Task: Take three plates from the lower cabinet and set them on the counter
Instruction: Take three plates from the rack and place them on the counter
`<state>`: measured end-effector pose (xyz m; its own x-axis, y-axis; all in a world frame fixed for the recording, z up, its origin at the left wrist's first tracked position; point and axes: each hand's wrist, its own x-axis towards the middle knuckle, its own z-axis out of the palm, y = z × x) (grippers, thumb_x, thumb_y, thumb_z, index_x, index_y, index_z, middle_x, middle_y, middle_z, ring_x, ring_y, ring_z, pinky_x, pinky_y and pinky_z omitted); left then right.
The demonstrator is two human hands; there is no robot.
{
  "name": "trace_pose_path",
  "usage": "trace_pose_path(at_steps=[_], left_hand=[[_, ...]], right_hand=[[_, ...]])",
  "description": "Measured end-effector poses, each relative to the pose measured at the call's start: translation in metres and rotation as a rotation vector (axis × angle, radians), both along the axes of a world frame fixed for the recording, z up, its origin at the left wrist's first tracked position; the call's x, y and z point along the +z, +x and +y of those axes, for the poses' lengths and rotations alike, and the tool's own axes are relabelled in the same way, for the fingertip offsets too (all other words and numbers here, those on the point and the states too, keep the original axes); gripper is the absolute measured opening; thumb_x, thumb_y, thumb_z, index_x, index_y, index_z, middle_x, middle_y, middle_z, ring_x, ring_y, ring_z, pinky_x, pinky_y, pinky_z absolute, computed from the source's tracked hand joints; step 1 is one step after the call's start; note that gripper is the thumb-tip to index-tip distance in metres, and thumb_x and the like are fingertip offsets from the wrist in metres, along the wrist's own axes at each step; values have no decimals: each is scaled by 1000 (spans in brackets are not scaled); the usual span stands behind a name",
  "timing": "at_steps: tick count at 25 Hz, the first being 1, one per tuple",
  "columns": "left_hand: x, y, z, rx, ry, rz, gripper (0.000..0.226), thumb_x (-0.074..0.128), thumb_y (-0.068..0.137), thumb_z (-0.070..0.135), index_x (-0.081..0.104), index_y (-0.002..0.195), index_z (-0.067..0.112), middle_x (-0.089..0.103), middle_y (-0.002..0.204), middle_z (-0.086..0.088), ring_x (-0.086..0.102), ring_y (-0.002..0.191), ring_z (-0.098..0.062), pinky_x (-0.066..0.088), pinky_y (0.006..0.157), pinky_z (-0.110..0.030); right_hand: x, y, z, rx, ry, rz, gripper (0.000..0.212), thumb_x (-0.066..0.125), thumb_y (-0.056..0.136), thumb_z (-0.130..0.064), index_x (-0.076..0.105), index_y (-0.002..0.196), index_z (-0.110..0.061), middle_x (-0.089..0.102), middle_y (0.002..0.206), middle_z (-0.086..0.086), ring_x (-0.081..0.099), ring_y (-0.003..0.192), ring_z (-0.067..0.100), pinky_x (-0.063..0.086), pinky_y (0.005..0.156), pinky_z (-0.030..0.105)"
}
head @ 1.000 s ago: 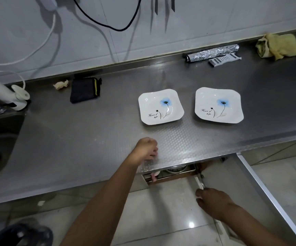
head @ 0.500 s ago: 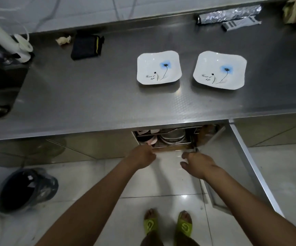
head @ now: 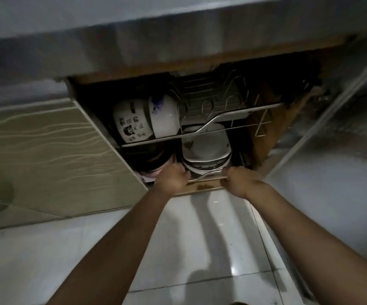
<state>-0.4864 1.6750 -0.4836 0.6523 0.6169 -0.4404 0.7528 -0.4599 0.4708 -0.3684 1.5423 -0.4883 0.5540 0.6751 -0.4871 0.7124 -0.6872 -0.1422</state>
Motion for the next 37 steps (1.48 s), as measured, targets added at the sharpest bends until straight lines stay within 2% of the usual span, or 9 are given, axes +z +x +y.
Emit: trace_pose_path(at_steps=[5,9,13,16,19,23,26,30,37], left_hand=[[-115,51,32,278,-55,-261,41,54,91,31,60,119,2,64,123,-22,61,112,-36,49,90,-36],[-162,73,40,534,-323,-534,32,57,89,29,60,110,6,69,82,-16,66,61,-25,51,49,-26],[-163,78,39,660,-513,-638,18,48,96,20,52,109,9,60,66,-6,49,24,-2,37,31,-11],[-148,81,40,776,-792,-745,35,42,98,8,43,133,1,66,108,-22,72,67,-22,57,52,-21],[-143,80,40,801,-846,-772,40,42,98,4,39,138,2,56,133,-23,63,112,-38,53,82,-32],[-148,71,40,796,-841,-834,40,43,95,1,40,135,4,52,136,-21,57,117,-38,53,82,-40],[-150,61,35,782,-940,-898,46,39,90,-12,36,135,-1,50,138,-21,54,120,-39,55,80,-45],[-142,45,25,792,-1041,-933,49,35,87,-16,39,131,3,50,134,-20,53,120,-41,58,73,-47],[-93,-35,-3,886,-1024,-950,38,40,88,-13,54,110,14,63,109,-10,65,90,-27,61,55,-39]], right_hand=[[-91,38,23,-271,330,-88,38,45,95,-29,44,126,-7,60,123,23,56,115,38,46,89,39],[-141,70,40,-604,701,128,40,51,91,-28,51,119,1,64,114,24,59,109,40,47,91,42],[-147,81,47,-801,903,438,29,51,94,-21,58,111,1,58,68,9,60,55,18,49,50,24],[-141,80,48,-948,954,660,27,51,95,-11,52,120,-2,54,64,7,50,47,12,41,33,14],[-139,77,50,-1033,1024,765,32,52,94,-4,48,125,2,59,75,14,58,58,17,52,40,19],[-138,67,42,-1043,1102,788,17,51,91,5,54,108,5,59,102,25,61,65,21,56,44,17],[-135,60,31,-1030,1138,760,6,54,89,5,57,88,0,60,97,23,62,66,21,58,48,20],[-118,49,13,-943,1112,713,10,53,92,-4,59,100,-2,63,80,15,61,62,20,58,52,23],[-56,16,-49,-326,431,305,21,49,95,-14,69,94,-6,68,96,20,59,84,23,32,62,24]])
